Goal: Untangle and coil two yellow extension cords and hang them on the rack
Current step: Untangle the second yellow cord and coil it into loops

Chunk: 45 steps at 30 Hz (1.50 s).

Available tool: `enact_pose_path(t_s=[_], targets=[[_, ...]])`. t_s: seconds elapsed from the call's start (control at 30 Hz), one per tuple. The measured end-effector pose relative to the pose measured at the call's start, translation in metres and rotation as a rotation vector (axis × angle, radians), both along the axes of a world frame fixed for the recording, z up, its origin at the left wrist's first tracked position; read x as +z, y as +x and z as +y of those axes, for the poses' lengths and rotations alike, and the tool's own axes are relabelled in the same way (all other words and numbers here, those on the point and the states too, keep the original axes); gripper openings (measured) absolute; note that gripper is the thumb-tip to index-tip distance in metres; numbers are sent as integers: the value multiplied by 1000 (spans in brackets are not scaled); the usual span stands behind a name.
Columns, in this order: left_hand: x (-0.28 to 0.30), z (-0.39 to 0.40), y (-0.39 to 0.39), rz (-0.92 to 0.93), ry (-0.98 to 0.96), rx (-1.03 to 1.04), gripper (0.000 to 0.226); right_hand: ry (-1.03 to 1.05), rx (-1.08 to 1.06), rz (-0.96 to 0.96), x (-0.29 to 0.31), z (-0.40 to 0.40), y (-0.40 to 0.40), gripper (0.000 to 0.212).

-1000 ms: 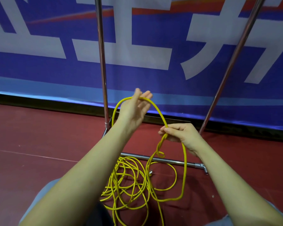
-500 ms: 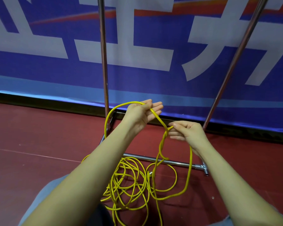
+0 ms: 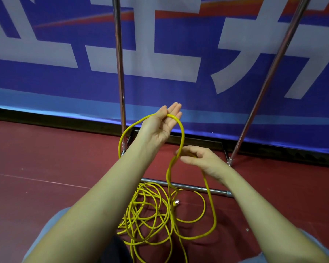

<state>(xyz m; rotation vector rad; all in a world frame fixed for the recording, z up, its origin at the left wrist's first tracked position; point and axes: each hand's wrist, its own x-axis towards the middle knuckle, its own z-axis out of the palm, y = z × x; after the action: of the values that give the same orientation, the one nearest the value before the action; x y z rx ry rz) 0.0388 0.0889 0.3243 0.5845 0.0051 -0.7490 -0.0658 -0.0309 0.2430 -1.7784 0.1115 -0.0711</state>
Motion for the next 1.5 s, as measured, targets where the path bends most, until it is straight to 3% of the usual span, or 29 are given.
enact_pose_path(t_s=[0.1, 0.2, 0.33, 0.43, 0.67, 0.87, 1.2, 1.3, 1.37, 1.5], targets=[[-2, -1, 0, 18, -20, 5, 18, -71, -92, -50, -1, 3, 3, 14], [-9, -2, 3, -37, 11, 0, 20, 20, -200, -74, -2, 1, 4, 12], [-19, -4, -4, -349, 206, -175, 12, 169, -320, -66, 0, -4, 3, 11], [-27, -5, -7, -469, 279, -180, 12, 156, -310, -55, 3, -3, 2, 9], [-35, -3, 1, -531, 337, -130, 5, 227, -307, -67, 7, -8, -3, 18], [-30, -3, -1, -410, 228, -124, 9, 366, -518, -45, 7, -20, -4, 14], [-5, -2, -10, -195, -6, -87, 12, 192, -719, 70, -14, -33, 7, 13], [-4, -2, -9, -155, -17, -52, 21, 63, -643, 15, -13, -22, 8, 21], [-6, -2, -5, -144, -9, -26, 20, 17, -485, -81, -5, -14, 8, 28], [-5, -1, 2, -114, -26, 14, 17, 179, -133, -97, 3, -2, 7, 28]])
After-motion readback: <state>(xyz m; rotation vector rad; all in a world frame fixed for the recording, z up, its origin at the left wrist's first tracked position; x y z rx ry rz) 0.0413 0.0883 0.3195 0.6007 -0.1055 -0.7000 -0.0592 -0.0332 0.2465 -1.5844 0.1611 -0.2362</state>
